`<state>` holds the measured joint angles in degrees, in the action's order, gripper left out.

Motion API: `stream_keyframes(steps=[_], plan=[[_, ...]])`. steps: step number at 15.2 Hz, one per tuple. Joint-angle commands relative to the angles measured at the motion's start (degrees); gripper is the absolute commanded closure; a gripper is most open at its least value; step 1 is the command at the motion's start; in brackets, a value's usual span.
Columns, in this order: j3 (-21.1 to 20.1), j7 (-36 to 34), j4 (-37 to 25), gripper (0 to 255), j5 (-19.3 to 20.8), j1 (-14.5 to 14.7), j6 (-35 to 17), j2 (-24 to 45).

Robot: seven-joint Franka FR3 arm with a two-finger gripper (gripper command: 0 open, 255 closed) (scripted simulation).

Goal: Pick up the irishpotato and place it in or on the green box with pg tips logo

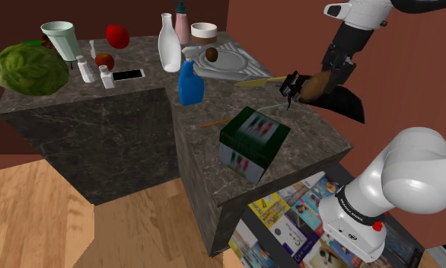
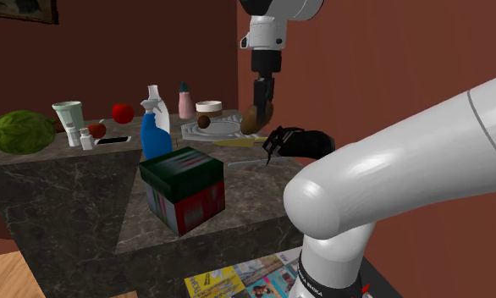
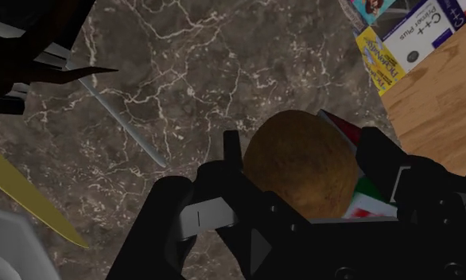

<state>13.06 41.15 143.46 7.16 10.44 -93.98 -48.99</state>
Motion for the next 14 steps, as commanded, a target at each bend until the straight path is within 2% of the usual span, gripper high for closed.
stream_keyframes(steps=[1, 7, 14], plan=[[-0.2, 0.0, -1.7, 255, -0.2, 0.1, 1.3, 0.3], [-7.7, -8.2, -2.1, 255, -6.1, 3.8, -0.4, 2.7], [-16.0, -17.3, -5.7, 255, -12.0, 7.7, -3.2, 8.7]])
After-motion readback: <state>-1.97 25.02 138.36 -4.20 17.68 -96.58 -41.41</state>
